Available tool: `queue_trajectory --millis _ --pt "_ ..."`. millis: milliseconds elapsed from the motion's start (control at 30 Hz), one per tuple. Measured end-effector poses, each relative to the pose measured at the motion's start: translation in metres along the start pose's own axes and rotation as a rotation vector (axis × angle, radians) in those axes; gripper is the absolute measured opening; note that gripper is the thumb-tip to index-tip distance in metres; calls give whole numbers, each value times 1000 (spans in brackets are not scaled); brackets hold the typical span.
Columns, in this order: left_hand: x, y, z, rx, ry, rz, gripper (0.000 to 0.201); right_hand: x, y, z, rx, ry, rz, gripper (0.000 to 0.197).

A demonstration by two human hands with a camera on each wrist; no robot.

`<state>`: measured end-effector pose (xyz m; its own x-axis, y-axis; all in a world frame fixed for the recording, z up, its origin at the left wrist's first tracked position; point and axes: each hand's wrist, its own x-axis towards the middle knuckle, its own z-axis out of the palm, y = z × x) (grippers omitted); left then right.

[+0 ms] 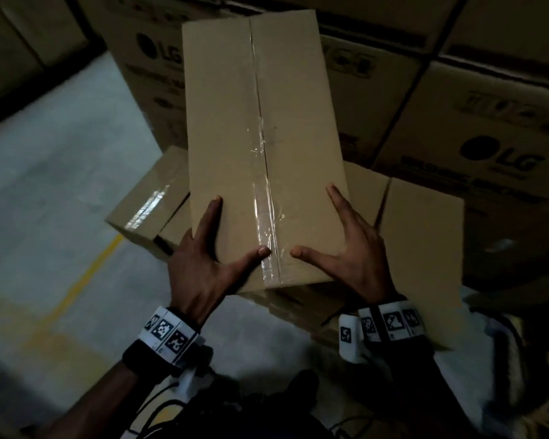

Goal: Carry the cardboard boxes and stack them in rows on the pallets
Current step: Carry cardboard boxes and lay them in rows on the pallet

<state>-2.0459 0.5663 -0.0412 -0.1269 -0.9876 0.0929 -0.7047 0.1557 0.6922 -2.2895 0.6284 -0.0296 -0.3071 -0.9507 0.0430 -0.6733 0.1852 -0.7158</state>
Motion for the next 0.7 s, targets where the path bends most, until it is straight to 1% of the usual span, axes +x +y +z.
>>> queue_trajectory --millis 200,267,367,467,533,700 --pt "25 -105 -100 -72 149 -93 112 46 -107 107 16 -135 -146 119" --pt "33 -136 -130 -57 192 -97 111 58 -138 140 36 -169 -178 119" --pt "45 -193 -185 -29 288 -149 110 78 -196 207 42 -223 -260 119" --pt "55 -237 -231 10 360 -198 110 96 -248 261 47 -278 -346 120" --pt "60 -267 -261 38 399 -242 109 109 -282 295 49 -321 -397 120" --pt "75 -333 -314 57 492 -363 110 143 -357 374 46 -433 -517 120"
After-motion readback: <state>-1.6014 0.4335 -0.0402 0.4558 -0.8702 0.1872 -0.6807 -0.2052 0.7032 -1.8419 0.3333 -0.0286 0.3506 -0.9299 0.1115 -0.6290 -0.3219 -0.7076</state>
